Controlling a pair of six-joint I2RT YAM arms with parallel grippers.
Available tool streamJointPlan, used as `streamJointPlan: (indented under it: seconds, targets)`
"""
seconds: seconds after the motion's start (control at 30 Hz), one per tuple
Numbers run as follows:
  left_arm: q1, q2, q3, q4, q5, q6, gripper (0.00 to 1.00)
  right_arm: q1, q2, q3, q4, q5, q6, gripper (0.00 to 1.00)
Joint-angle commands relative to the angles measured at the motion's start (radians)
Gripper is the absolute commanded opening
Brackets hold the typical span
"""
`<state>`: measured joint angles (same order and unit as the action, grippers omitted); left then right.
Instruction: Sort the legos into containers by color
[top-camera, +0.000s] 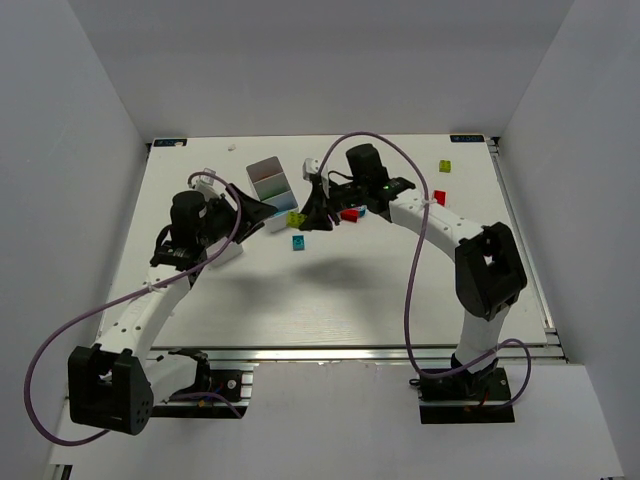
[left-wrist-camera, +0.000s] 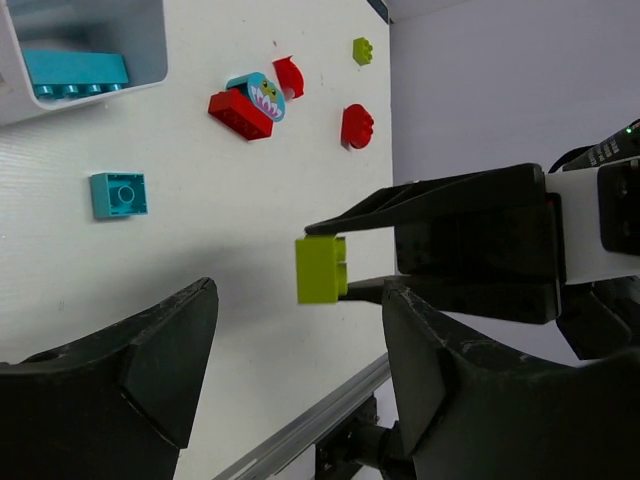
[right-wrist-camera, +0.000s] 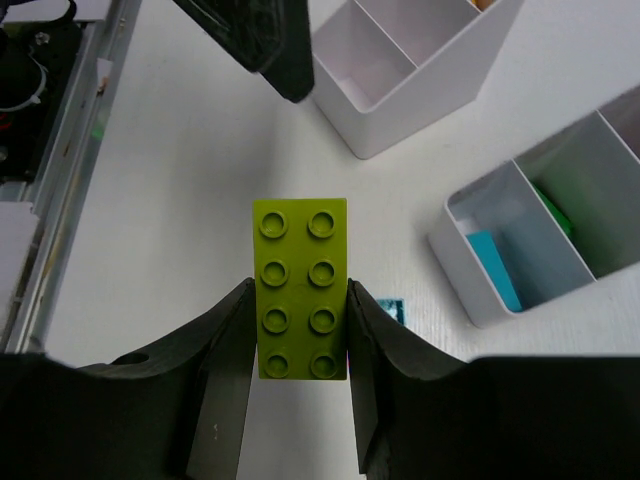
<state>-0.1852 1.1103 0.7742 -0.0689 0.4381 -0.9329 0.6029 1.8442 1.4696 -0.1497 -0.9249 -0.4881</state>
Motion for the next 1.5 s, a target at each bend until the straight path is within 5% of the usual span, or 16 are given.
streamJointPlan:
  seconds: [0.0, 0.47, 0.7, 0.77, 0.9, 1.07, 1.13, 1.27, 1.4, 1.43, 1.47]
  targets:
    - [0.004, -0.007, -0.018, 0.063, 0.045, -0.021, 0.76, 0.043, -0.025, 0.038, 0.052, -0.005, 0.04, 0.0]
    - [0.003, -0.023, -0.073, 0.121, 0.106, -0.049, 0.67, 0.118, 0.041, 0.132, 0.116, 0.014, 0.12, 0.0]
    - [0.003, -0.01, -0.079, 0.153, 0.128, -0.066, 0.43, 0.123, 0.053, 0.129, 0.124, 0.026, 0.123, 0.0]
    - [0.001, -0.004, -0.076, 0.162, 0.137, -0.072, 0.32, 0.123, 0.058, 0.127, 0.119, 0.032, 0.12, 0.07]
    - [0.003, 0.006, -0.056, 0.14, 0.139, -0.06, 0.12, 0.121, 0.059, 0.12, 0.122, 0.05, 0.12, 0.38]
    - [0.01, 0.011, 0.042, -0.117, -0.006, 0.07, 0.05, 0.11, 0.052, 0.113, 0.121, 0.115, 0.123, 0.62]
    - [0.023, 0.037, 0.15, -0.243, -0.086, 0.194, 0.05, 0.084, 0.04, 0.097, 0.119, 0.142, 0.123, 0.64]
    - [0.027, 0.094, 0.322, -0.544, -0.362, 0.474, 0.05, 0.018, 0.001, 0.043, 0.107, 0.141, 0.079, 0.62]
    - [0.03, 0.128, 0.402, -0.621, -0.49, 0.772, 0.05, -0.041, -0.046, -0.018, 0.075, 0.144, -0.004, 0.52]
    - [0.03, 0.137, 0.418, -0.631, -0.501, 0.814, 0.06, -0.064, -0.063, -0.026, 0.058, 0.14, -0.016, 0.47]
    - [0.029, 0.137, 0.421, -0.629, -0.51, 0.872, 0.06, -0.077, -0.069, -0.034, 0.047, 0.132, -0.026, 0.25]
